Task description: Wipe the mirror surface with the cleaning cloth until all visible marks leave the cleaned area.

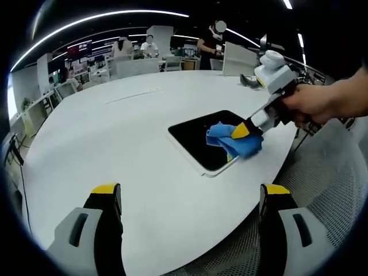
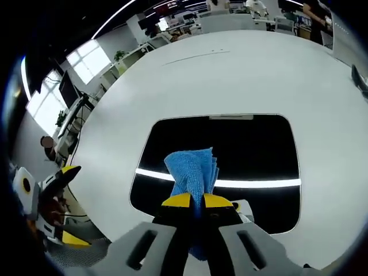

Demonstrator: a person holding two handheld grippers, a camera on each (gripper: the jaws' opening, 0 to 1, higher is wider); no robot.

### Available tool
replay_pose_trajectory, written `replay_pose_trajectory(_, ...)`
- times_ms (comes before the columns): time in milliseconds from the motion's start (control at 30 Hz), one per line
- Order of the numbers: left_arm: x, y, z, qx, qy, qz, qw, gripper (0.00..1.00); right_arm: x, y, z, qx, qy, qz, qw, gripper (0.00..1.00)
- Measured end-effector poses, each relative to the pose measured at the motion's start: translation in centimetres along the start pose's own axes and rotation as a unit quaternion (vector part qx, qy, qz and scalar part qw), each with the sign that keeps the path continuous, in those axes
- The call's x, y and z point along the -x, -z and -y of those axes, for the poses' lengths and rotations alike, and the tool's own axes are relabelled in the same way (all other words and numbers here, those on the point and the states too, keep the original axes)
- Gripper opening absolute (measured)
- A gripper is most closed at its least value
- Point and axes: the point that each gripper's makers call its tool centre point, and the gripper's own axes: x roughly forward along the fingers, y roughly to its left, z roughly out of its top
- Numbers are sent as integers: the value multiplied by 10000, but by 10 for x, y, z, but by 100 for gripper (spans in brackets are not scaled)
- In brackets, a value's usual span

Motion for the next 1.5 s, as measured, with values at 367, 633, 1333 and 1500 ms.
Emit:
replay_pose_trajectory(367, -1, 1, -3, 40, -33, -11, 10000, 99, -17, -29, 8, 61, 72, 0, 10000, 0)
replay_pose_trajectory(633, -1, 0, -5, 61, -59, 6, 10000, 99, -27, -46, 13, 126, 111, -17, 9999, 0)
replay_pose_trajectory(1333, -3, 0, -2, 96, -41, -15, 9999, 99, -49, -80, 22, 275, 181, -119, 9994, 0)
replay_pose_trajectory(1500, -4, 0, -2, 98, -52, -21, 9999, 99, -49, -80, 24, 380, 162, -92, 9991, 0)
